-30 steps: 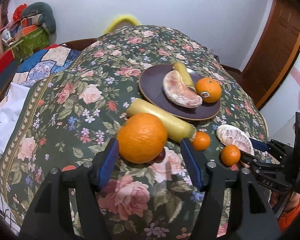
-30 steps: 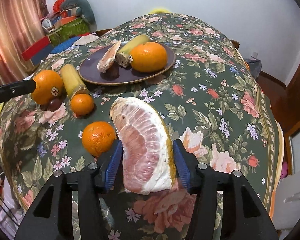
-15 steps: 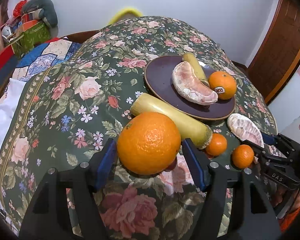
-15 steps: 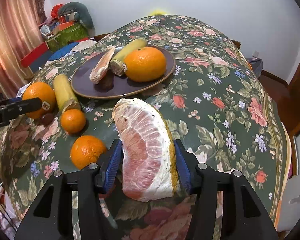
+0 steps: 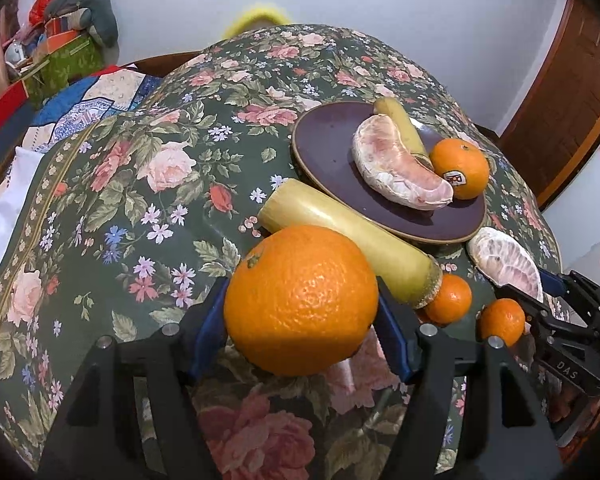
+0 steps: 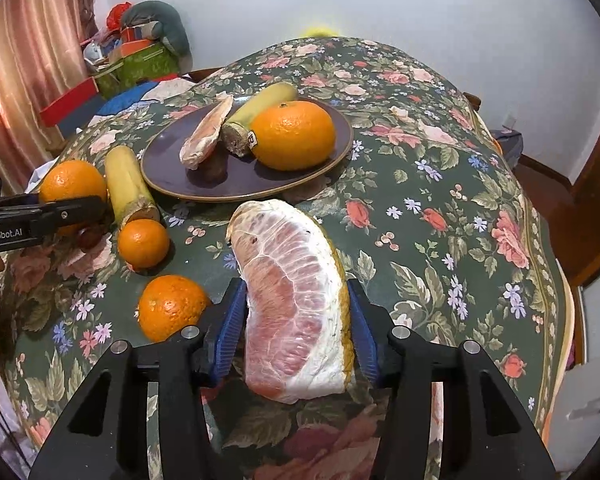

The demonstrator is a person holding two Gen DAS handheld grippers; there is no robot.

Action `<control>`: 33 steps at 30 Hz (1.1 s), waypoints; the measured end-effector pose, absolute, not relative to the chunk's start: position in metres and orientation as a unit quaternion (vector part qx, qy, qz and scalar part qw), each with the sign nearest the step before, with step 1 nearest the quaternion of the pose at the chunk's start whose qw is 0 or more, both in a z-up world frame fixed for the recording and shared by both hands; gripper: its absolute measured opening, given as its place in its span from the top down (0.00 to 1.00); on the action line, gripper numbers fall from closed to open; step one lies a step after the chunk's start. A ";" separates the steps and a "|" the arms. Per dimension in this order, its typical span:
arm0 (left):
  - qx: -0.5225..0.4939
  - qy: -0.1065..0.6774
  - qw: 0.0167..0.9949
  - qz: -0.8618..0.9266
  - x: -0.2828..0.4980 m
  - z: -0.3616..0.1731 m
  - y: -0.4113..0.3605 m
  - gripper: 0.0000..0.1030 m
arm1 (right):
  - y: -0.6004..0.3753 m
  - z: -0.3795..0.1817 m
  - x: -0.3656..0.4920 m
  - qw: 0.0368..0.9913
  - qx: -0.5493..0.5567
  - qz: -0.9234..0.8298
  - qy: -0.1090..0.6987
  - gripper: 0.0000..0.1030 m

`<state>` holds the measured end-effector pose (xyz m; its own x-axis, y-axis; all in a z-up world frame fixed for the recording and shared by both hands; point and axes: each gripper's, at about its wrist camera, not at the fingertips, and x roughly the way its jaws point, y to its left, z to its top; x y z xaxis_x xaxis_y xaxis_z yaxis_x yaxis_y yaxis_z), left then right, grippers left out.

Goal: Organize fruits
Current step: 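Close the left tool on the large orange while the right tool holds the pomelo segment, then carry the pomelo segment and large orange to the plate with both tools and release them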

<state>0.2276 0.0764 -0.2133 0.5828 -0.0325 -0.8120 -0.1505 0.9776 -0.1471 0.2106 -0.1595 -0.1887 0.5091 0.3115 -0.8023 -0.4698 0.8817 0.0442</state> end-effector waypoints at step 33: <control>-0.064 0.372 0.926 0.020 0.262 -0.148 0.059 0.36 | -0.143 -0.118 0.248 0.905 -0.043 0.239 0.348 0.56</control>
